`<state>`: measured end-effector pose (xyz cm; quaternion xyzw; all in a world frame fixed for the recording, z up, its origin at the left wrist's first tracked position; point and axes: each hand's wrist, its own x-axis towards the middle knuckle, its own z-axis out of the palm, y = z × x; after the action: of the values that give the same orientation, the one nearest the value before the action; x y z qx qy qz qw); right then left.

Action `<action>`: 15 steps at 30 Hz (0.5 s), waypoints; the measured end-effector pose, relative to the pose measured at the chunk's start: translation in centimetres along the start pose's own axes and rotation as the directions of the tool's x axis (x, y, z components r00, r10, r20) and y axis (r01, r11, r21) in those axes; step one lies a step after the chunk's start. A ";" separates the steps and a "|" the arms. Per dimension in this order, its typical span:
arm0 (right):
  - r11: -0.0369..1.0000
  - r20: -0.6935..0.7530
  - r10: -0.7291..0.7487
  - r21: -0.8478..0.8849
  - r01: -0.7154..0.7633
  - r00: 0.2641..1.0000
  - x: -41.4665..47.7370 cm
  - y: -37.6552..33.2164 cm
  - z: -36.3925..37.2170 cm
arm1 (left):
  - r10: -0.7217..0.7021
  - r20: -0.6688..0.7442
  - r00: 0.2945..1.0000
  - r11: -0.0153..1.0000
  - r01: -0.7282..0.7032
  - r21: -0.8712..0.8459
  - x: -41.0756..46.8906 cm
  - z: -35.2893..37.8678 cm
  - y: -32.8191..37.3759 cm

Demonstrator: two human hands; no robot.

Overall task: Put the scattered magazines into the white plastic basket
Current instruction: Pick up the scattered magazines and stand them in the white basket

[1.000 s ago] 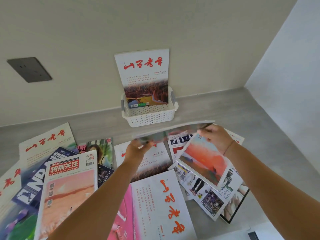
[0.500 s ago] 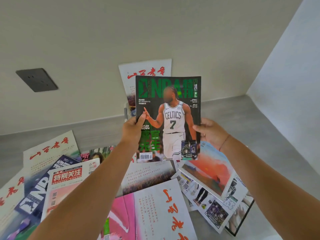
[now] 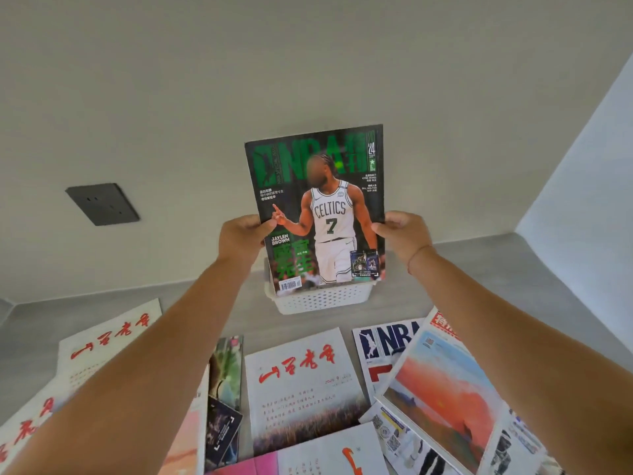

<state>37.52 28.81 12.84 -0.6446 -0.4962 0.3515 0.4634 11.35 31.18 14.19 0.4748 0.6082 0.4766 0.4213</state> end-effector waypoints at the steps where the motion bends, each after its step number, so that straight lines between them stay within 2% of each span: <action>1: 1.000 -0.020 -0.001 -0.022 0.000 1.000 1.0 -0.2 0.6 | 0.003 -0.042 0.999 1.000 -0.002 0.026 1.0 -0.1 0.2; 6: 0.992 -0.068 0.026 -0.123 -0.034 0.997 4.6 0.4 3.3 | -0.005 -0.166 0.986 0.989 0.030 0.148 4.8 0.3 -1.2; 11: 0.960 -0.080 0.059 -0.269 -0.079 0.995 7.0 2.3 5.2 | -0.067 -0.205 0.977 0.980 0.103 0.169 6.8 1.6 -3.9; 15: 0.938 -0.072 0.111 -0.322 -0.128 0.991 7.9 4.5 6.0 | -0.146 -0.230 0.962 0.973 0.182 0.143 7.7 2.5 -6.4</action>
<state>35.48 37.55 6.66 -0.7503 -0.4951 0.2749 0.3410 11.12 38.60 7.02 0.4006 0.7249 0.4377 0.3501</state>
